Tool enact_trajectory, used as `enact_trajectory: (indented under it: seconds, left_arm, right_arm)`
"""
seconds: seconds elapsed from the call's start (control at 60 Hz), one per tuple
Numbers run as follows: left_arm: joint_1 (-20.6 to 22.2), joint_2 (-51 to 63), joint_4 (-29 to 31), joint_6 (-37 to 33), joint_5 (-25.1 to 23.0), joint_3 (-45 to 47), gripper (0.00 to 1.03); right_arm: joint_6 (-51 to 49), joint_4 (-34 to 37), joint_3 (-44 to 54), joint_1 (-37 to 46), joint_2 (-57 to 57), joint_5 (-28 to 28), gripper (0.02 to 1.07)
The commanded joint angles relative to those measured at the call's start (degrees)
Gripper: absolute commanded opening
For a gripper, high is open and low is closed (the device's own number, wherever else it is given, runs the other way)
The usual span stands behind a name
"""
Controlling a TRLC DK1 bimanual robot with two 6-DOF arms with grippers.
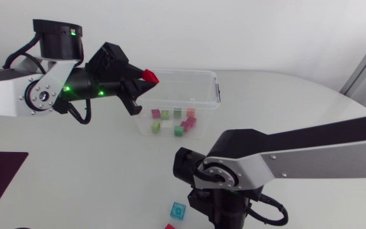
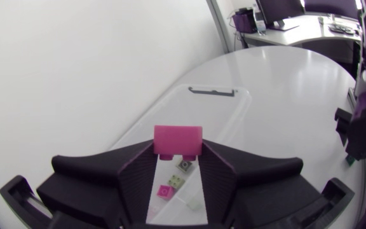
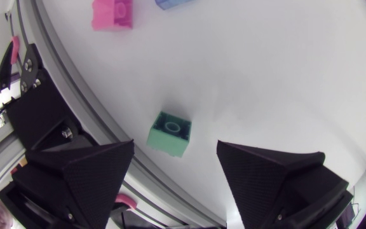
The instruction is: Pick up the duplo bricks and place them in the container
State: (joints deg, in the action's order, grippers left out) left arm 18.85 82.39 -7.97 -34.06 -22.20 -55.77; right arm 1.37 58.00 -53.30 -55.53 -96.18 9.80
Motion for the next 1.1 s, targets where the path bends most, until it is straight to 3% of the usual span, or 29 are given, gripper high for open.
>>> enact_trajectory:
  seconds: [0.0, 0.233, 0.35, 0.467, 0.533, 0.667, 0.733, 0.767, 0.8, 0.917, 1.083]
  left_arm:
    - [-0.7, 2.2, -3.5, 5.4, 0.6, -2.5, 0.10]
    - [0.3, 7.3, -12.2, 9.5, 7.6, -4.3, 0.10]
    - [0.4, 10.0, -14.0, 10.8, 9.7, -5.8, 0.10]
    - [1.1, 13.2, -17.9, 12.1, 13.1, -7.0, 0.11]
    - [1.2, 15.1, -18.4, 12.4, 14.5, -8.2, 0.12]
    - [1.4, 18.3, -20.3, 13.4, 16.4, -9.4, 0.39]
    - [1.5, 18.9, -20.2, 13.5, 17.0, -10.0, 0.60]
    - [1.6, 18.9, -20.2, 13.6, 17.1, -9.9, 0.76]
    - [1.6, 18.9, -19.9, 13.7, 17.2, -9.9, 0.81]
    - [1.6, 17.9, -17.8, 14.8, 17.3, -9.9, 0.90]
    - [1.5, 13.1, -11.7, 16.8, 16.9, -9.2, 0.93]
  right_arm:
    - [1.5, -0.3, 0.5, -0.5, -1.5, -0.2, 0.90]
    - [1.6, -3.1, 1.4, -0.5, -4.6, -0.2, 0.86]
    - [1.6, -4.3, 1.9, -0.5, -4.8, -0.3, 0.70]
    - [1.6, -4.6, 2.8, -0.5, -3.1, -0.9, 0.38]
    - [1.6, -4.4, 3.5, -0.4, -1.0, -1.9, 0.36]
    - [1.2, -1.5, 2.6, 2.2, 3.8, -4.4, 0.34]
    - [0.4, 0.6, 0.9, 4.3, 6.6, -5.3, 0.34]
    - [0.0, 1.6, -0.2, 5.3, 7.9, -5.8, 0.34]
    - [-0.3, 2.3, -1.2, 6.2, 8.6, -6.0, 0.34]
    - [-1.3, 4.9, -5.5, 9.5, 10.8, -7.8, 0.34]
    - [-2.4, 5.2, -14.0, 14.0, 12.4, -9.8, 0.34]
